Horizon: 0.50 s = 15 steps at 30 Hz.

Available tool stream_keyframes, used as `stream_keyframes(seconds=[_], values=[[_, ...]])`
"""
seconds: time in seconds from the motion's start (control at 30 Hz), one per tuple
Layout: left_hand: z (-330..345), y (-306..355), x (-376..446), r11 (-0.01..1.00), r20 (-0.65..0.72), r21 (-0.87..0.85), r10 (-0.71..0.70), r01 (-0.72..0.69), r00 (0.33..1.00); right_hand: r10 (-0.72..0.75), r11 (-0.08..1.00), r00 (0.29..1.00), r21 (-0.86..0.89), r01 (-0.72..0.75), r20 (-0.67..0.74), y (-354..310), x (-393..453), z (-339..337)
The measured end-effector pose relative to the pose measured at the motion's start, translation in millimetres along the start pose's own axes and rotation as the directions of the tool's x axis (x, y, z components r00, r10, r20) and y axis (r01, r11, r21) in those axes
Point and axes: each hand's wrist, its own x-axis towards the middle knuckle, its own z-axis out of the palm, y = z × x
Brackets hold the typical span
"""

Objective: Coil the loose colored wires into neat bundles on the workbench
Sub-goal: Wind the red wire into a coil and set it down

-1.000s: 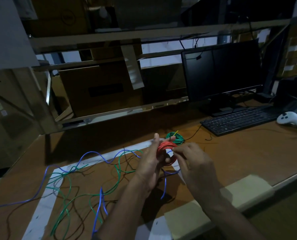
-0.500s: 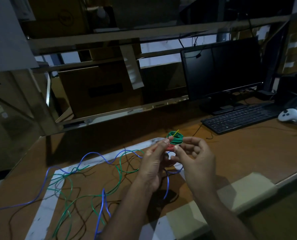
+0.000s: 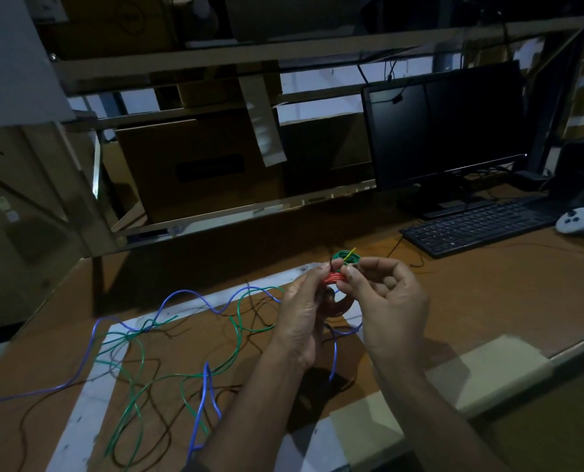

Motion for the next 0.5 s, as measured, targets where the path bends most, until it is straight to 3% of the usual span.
stream_keyframes(seconds=[0.3, 0.5], values=[[5, 1, -5, 0.999, -0.035, -0.027, 0.022, -0.023, 0.999, -0.032, 0.998, 0.997, -0.048, 0.035, 0.074, 5, 6, -4], [4, 0, -4, 0.997, -0.042, 0.028, 0.079, -0.078, 0.996, -0.016, 0.999, 1.0, -0.044, 0.017, 0.015, 12, 4, -3]])
